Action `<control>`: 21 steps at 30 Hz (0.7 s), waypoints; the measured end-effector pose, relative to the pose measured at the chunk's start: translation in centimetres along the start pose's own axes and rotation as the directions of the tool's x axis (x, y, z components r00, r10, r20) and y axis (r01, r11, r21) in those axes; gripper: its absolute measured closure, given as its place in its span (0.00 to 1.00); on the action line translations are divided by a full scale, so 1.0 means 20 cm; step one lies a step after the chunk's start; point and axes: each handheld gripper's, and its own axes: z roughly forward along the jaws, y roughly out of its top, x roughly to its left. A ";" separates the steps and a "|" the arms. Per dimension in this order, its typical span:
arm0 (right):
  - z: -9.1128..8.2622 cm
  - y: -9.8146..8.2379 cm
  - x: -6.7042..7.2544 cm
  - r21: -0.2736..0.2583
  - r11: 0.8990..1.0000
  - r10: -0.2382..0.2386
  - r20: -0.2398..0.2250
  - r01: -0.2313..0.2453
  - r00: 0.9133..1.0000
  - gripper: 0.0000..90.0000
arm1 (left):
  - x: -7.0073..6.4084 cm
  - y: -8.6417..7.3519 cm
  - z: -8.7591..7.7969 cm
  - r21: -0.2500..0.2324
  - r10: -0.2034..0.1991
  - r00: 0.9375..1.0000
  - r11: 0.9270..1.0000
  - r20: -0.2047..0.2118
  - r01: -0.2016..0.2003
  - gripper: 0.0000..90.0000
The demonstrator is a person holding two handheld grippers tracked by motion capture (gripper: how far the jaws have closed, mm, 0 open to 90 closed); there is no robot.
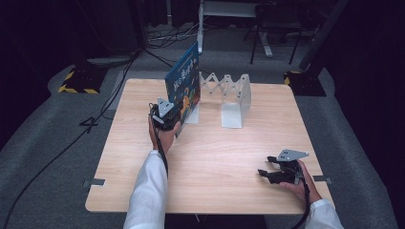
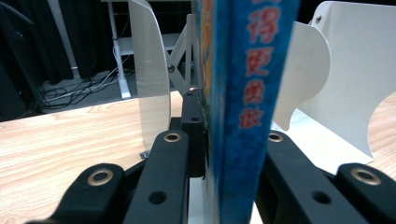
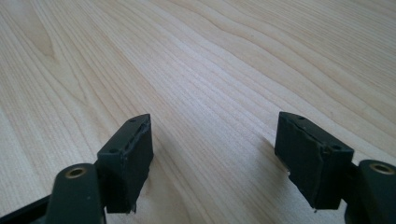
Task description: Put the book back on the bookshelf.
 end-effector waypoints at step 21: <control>0.00 0.00 0.00 0.001 1.000 -0.002 0.000 0.002 1.000 0.31 | 0.02 -0.01 -0.01 0.025 0.027 0.998 0.999 -0.055 -0.026 0.82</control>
